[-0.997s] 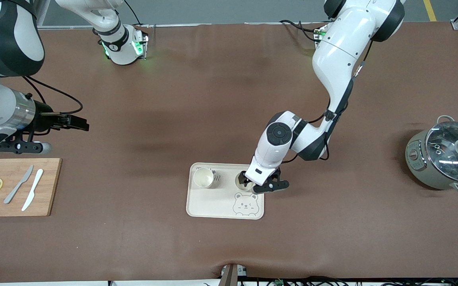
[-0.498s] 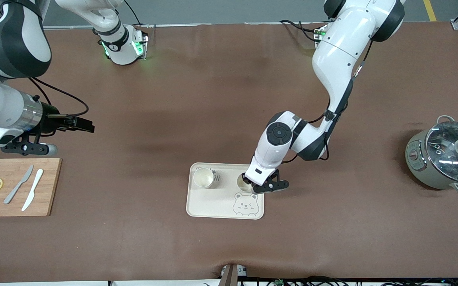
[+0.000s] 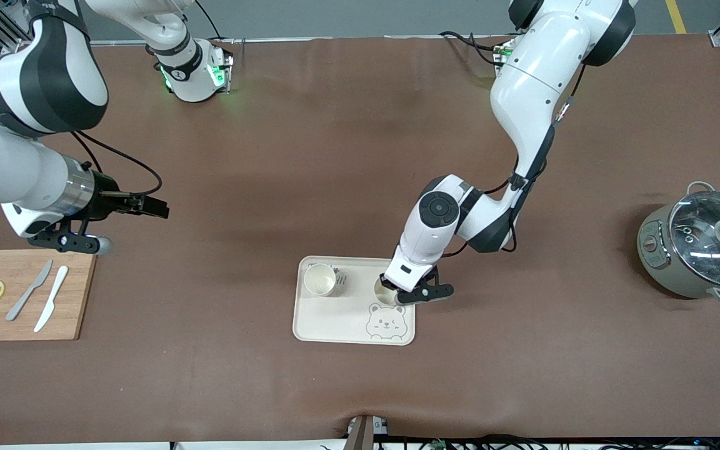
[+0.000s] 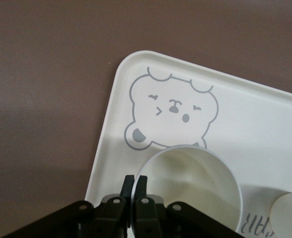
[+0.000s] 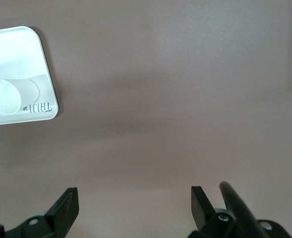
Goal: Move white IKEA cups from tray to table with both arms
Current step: 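Close the left gripper on the cup rim while the right gripper reaches, then lift the cup off the tray with the left gripper while the right gripper descends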
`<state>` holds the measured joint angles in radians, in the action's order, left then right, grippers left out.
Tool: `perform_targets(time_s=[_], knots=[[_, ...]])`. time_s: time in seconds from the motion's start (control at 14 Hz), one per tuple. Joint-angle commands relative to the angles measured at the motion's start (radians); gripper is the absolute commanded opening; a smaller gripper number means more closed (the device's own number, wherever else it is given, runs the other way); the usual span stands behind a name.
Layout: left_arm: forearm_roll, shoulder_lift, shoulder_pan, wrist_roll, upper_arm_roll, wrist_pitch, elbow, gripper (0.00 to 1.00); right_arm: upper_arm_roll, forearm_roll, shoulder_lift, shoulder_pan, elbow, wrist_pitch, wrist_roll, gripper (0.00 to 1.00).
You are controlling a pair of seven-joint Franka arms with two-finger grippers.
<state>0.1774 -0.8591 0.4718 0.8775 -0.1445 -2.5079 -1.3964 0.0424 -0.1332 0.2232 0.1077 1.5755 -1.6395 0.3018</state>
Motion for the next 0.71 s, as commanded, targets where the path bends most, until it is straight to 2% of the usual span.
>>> perform_targets(time_s=[0.0,0.28,0.64], knots=[[0.030,0.002,0.011,0.031,0.008,-0.006,0.016,0.00,-0.002,-0.019,0.034,0.024,-0.026,-0.032,0.065,1.00],[0.033,0.035,0.008,0.031,0.008,0.012,0.014,0.00,-0.002,-0.016,0.062,0.067,-0.026,-0.063,0.143,1.00],[0.021,0.170,-0.015,0.000,-0.003,0.263,0.010,0.00,-0.002,-0.023,0.111,0.118,-0.026,-0.157,0.256,1.00]])
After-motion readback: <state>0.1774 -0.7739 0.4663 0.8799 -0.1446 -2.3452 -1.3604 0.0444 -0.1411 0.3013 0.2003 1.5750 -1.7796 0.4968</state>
